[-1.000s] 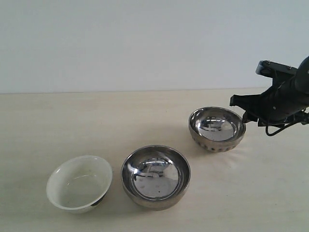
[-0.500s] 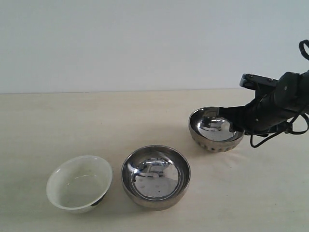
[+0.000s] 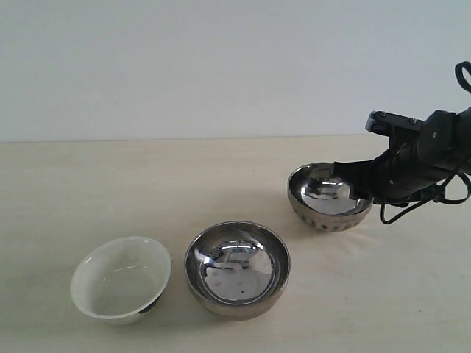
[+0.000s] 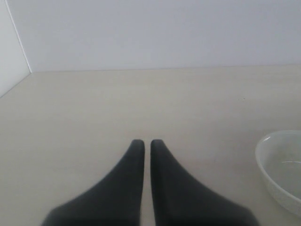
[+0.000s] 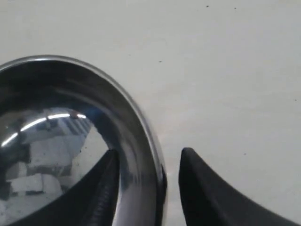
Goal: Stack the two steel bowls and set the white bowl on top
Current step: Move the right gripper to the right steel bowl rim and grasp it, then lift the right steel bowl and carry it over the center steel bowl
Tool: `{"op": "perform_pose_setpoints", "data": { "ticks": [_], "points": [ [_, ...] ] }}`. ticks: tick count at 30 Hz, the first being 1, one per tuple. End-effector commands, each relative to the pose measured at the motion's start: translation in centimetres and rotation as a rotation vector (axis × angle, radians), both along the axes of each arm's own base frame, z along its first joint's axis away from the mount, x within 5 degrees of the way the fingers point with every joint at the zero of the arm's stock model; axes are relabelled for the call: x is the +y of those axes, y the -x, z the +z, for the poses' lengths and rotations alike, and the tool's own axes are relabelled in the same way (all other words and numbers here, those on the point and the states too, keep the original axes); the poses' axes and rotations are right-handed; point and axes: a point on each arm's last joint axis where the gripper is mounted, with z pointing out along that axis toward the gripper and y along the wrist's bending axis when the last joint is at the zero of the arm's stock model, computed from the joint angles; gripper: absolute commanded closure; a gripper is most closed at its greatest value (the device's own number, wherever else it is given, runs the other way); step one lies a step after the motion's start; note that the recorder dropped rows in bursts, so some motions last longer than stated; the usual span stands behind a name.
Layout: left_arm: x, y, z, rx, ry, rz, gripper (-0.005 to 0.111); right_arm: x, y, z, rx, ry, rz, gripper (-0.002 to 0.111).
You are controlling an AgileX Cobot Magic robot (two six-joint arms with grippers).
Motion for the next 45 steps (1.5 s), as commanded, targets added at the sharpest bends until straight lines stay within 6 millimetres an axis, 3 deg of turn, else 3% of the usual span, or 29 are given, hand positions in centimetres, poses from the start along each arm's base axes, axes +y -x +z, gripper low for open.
{"op": "perform_pose_setpoints", "data": {
  "ticks": [1,11,13,16,21,33,45],
  "points": [
    [0.0,0.0,0.0,-0.007,0.013,0.003,0.103,0.1,-0.1,-1.5,0.033,0.009,0.005,0.072],
    [0.0,0.0,0.0,-0.007,0.013,0.003,0.103,0.1,-0.2,-2.0,0.030,0.013,0.001,0.072],
    [0.0,0.0,0.0,-0.007,0.013,0.003,0.103,0.1,-0.2,-2.0,0.029,0.013,0.000,0.081],
    [0.0,0.0,0.0,-0.007,0.013,0.003,0.103,0.1,-0.2,-2.0,0.033,0.013,0.001,0.106],
    [0.0,0.0,0.0,-0.007,0.013,0.003,0.103,0.1,-0.1,-1.3,0.031,0.008,0.005,0.108],
    [0.0,0.0,0.0,-0.007,0.013,0.003,0.103,0.0,1.7,7.9,-0.141,0.001,0.073,0.108],
    [0.0,0.0,0.0,-0.007,0.013,0.003,0.103,0.7,5.5,14.5,-0.194,-0.068,0.186,0.108]
  ]
}}
